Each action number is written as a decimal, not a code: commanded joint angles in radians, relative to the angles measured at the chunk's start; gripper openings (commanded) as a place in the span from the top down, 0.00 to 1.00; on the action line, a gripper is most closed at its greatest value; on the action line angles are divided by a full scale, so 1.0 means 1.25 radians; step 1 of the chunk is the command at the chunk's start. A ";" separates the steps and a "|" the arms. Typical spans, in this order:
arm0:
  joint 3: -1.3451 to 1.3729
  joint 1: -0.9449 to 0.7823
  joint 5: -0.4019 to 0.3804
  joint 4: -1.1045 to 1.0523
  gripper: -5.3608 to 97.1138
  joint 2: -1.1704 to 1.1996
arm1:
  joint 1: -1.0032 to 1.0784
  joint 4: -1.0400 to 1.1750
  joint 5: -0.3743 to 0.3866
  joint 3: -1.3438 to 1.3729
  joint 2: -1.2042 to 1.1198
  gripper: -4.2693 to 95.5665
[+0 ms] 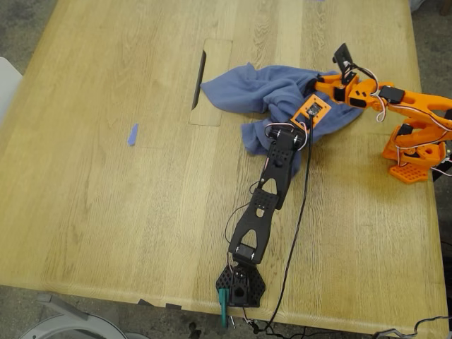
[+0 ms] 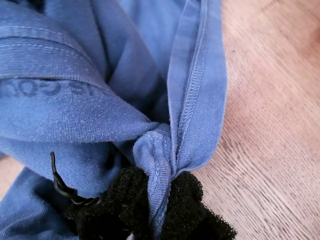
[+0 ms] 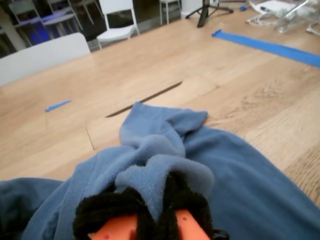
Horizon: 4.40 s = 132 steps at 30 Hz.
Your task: Fold a T-shirt
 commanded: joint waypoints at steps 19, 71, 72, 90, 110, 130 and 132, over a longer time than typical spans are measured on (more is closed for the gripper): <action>-0.026 -0.102 0.001 0.006 0.95 0.403 | 0.088 -0.063 -0.012 -0.042 0.195 0.96; -0.027 -0.160 0.011 -0.336 0.95 0.588 | 0.184 -0.322 -0.037 -0.319 0.171 0.96; -0.028 -0.160 0.011 -0.344 0.95 0.592 | 0.182 -0.312 -0.037 -0.333 0.168 0.96; -0.029 -0.067 0.016 -0.486 0.95 0.631 | 0.103 -0.277 -0.048 -0.547 0.137 0.96; -0.029 0.194 0.018 -0.684 0.95 0.558 | 0.141 -0.210 -0.060 -0.762 0.097 0.95; -0.032 0.302 0.016 -0.533 0.95 0.509 | 0.342 -0.147 -0.065 -0.551 0.261 0.95; -0.032 0.302 0.016 -0.485 0.95 0.518 | 0.372 -0.125 -0.064 -0.534 0.280 0.95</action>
